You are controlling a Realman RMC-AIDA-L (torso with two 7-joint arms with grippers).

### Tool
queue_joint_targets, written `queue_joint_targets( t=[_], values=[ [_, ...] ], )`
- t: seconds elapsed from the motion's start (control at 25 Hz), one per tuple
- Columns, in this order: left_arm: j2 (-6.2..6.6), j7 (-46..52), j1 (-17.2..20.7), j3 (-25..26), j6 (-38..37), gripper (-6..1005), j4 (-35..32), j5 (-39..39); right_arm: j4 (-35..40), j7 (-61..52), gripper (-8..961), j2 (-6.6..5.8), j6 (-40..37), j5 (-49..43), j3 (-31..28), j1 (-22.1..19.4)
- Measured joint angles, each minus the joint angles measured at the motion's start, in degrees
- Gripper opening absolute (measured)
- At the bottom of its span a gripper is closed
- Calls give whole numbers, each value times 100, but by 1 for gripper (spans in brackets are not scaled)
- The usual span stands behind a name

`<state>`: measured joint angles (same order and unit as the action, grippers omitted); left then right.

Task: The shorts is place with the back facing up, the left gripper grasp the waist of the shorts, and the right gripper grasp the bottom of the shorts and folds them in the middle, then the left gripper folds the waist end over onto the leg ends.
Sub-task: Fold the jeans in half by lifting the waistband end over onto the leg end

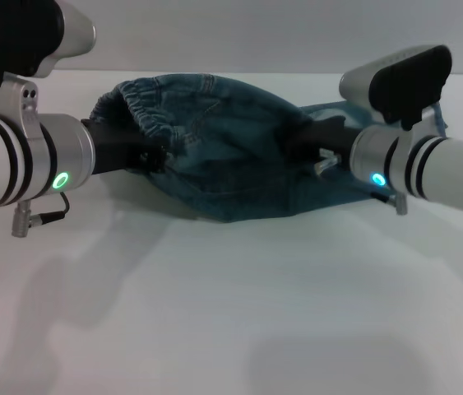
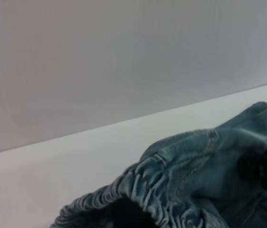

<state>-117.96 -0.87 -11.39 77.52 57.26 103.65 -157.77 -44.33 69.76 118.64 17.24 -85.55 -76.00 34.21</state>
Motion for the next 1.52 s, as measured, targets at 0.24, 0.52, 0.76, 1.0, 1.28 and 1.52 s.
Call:
queue_joint_targets(
  t=[0.24, 0.52, 0.76, 1.0, 1.28, 1.52],
  values=[
    [2, -85, 39, -8, 18, 98, 15, 0, 200, 111, 62, -13, -5, -289, -218, 240],
    [1, -120, 8, -48, 12, 98, -41, 1, 90, 143, 61, 58, -31, -142, 114, 80],
    [1, -150, 29, -30, -18, 98, -52, 1, 34, 158, 61, 70, -53, 369, 544, -89],
    [1, -151, 14, -27, 4, 98, 15, 1, 215, 135, 62, 73, -129, 417, 571, -121],
    [1, -151, 118, -17, 117, 98, 227, 10, 372, 163, 62, 6, -152, 167, 157, -33],
    [1, -151, 166, -6, 166, 98, 243, 29, 438, 165, 62, -7, -159, -368, -361, 134]
  ],
)
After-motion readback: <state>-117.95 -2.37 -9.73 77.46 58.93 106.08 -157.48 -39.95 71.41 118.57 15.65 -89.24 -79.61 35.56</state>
